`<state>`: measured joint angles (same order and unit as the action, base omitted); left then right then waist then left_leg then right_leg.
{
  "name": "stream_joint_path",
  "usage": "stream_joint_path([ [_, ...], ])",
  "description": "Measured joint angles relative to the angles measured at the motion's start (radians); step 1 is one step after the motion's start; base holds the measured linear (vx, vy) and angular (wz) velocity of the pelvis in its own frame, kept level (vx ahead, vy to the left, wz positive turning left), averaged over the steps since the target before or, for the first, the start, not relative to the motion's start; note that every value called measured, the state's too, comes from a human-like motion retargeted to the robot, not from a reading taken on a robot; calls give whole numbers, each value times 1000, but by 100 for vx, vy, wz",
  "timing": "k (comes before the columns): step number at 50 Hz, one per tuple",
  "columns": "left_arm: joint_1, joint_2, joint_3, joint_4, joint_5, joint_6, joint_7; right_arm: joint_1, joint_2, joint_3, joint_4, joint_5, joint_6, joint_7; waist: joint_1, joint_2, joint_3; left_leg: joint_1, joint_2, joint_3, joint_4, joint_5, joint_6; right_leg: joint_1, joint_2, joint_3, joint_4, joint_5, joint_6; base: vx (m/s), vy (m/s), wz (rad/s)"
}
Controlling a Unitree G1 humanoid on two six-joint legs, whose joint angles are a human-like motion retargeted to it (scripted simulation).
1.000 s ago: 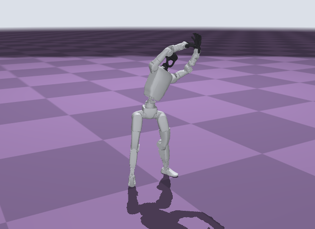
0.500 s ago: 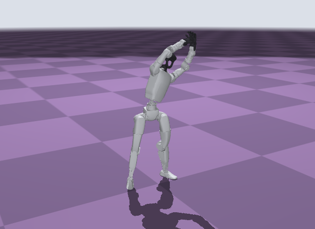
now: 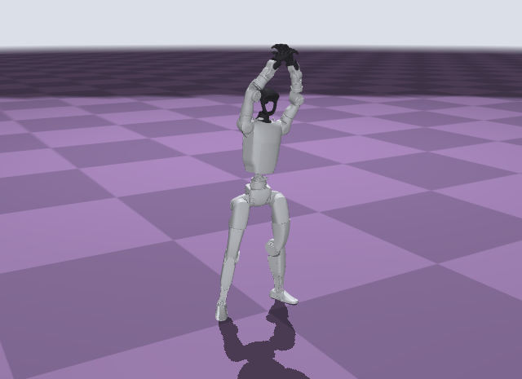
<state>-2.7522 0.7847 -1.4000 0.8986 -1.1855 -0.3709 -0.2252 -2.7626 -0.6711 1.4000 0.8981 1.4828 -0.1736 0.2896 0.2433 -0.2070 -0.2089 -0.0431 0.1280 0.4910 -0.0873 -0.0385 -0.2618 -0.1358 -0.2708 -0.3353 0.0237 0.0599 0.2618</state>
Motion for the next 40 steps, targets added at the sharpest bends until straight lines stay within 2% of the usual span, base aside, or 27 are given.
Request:
stream_joint_path([
  [13,-96,-118,0,36,25,29,14,-45,-79,-3,28,31,-7,-10,-107,209,19,24,11,-10,38,-8,0,44,-5,-8,14,-21,0,1,-1,1],
  [27,-137,-200,0,33,71,98,-34,5,-147,-47,18,49,-47,-29,-194,439,21,62,77,22,43,-6,0,69,62,7,2,-33,0,3,-11,-11],
  [40,-90,-236,0,16,25,145,-101,108,-215,-96,-23,115,-7,30,-297,579,18,78,93,69,60,7,0,59,79,50,4,-52,0,3,-8,-17],
])
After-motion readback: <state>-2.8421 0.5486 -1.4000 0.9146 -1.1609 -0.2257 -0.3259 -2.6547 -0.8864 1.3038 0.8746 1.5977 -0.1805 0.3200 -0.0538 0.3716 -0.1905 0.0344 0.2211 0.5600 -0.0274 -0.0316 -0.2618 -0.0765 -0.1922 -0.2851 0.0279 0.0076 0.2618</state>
